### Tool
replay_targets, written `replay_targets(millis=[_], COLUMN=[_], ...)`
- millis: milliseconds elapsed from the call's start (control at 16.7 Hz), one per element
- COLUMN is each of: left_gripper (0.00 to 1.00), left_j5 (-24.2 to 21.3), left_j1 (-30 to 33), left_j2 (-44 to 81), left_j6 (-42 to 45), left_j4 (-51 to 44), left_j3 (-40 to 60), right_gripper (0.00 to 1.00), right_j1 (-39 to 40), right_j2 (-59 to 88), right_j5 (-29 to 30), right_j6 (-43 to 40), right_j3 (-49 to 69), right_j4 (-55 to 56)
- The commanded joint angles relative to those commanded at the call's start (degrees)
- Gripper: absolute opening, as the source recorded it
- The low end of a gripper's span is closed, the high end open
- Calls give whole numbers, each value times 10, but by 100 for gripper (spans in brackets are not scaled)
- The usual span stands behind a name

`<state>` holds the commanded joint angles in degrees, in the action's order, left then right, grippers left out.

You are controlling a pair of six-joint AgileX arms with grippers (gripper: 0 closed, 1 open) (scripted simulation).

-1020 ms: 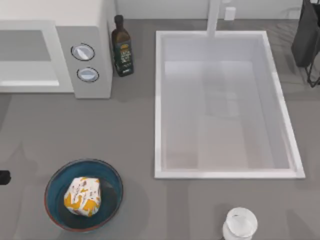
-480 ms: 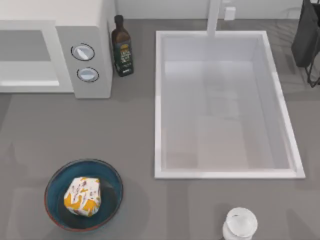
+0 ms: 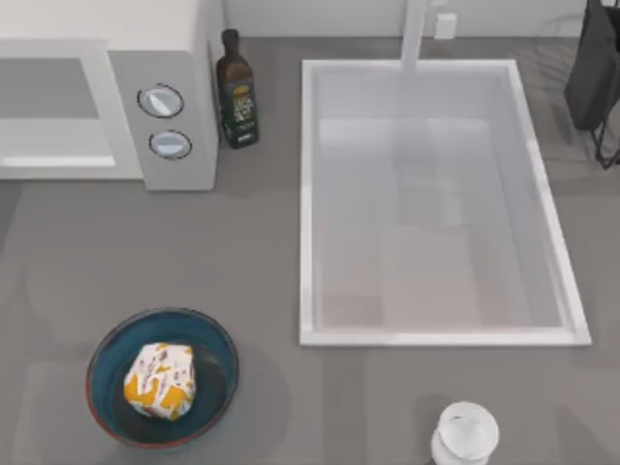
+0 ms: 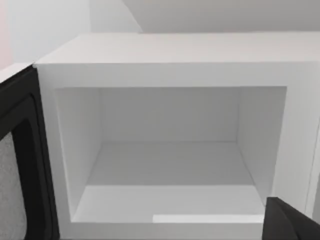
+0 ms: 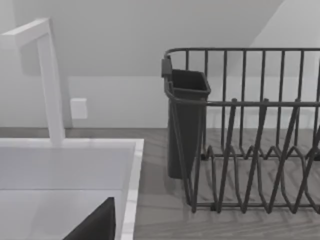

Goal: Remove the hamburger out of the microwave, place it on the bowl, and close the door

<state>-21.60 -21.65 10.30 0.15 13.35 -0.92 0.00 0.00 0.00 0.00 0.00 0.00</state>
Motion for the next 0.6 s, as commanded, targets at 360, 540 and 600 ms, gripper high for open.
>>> replay_targets(millis=[360,540,600], left_gripper=[0,0,0], left_j5=[-17,-18,-18], left_j1=[-17,-18,-16], left_j2=[-74,-78,-76], left_j6=[-1,-2,-1], left_j4=[-129,-134,-133], left_j3=[40,44,43], right_gripper=[100,100,100], right_j1=[0,0,0], right_j2=[0,0,0], right_j5=[0,0,0], right_j6=[0,0,0], right_j3=[0,0,0], right_j4=[0,0,0])
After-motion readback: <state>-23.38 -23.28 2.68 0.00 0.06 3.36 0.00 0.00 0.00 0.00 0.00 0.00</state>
